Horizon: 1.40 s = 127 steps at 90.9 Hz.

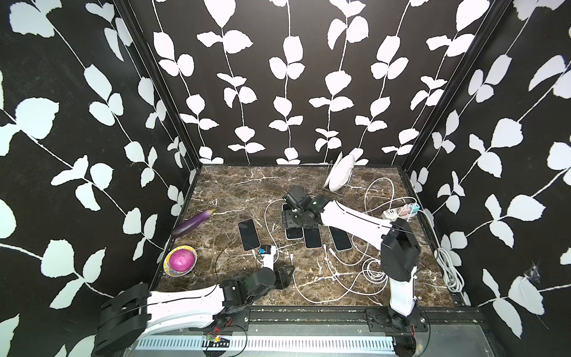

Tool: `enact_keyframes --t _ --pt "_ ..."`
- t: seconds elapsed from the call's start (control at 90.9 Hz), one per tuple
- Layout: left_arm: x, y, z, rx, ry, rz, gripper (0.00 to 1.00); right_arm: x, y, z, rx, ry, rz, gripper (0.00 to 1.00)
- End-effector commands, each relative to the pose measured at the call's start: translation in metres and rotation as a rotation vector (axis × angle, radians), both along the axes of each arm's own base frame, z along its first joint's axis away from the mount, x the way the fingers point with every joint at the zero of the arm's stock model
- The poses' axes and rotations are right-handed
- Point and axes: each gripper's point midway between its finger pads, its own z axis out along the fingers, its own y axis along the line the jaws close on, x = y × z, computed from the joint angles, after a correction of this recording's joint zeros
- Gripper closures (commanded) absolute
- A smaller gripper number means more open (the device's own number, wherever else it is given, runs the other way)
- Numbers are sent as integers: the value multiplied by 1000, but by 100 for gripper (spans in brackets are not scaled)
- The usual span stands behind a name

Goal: Unplug the charging cable from the phone
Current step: Place the phone at the center of the board.

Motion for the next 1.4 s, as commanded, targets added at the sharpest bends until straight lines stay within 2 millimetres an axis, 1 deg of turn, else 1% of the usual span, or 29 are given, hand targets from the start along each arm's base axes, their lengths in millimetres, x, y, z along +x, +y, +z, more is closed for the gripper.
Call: enact_keyframes --t 0.0,0.011,0.055,0.11,0.154,0.209,0.253,0.308,0.429,0.528,0.737,1.023,1.232,1.254,1.386 --pt "6 39 -1 161 -11 98 34 3 -2 1 -53 -23 32 100" --pt "6 44 -2 178 -9 110 34 3 -2 0 -55 -22 33 100" --pt "10 57 9 190 -17 163 33 4 0 -5 -64 -20 42 100" --pt "13 82 11 257 6 237 33 6 2 -12 -83 -17 56 100" --pt "15 98 13 301 32 283 34 7 3 -16 -101 -13 62 100" --pt "15 112 16 347 65 314 36 8 4 -21 -124 -2 73 100" --pt "16 116 22 367 70 321 37 8 7 -24 -128 5 82 100" --pt "19 116 31 379 51 318 37 8 11 -28 -129 12 97 100" --pt "25 108 50 358 15 309 37 12 16 -40 -163 25 129 100" --pt "27 103 56 363 9 297 37 15 22 -49 -185 48 146 100" --pt "25 101 50 356 26 291 37 19 27 -59 -212 73 156 100" --pt "23 104 46 362 34 287 37 17 25 -73 -215 124 170 100" --pt "22 101 43 350 45 280 37 14 23 -81 -214 171 172 100" --pt "22 101 43 349 44 280 37 14 22 -83 -217 173 170 98" --pt "22 99 43 345 45 276 37 14 20 -85 -224 173 170 68"
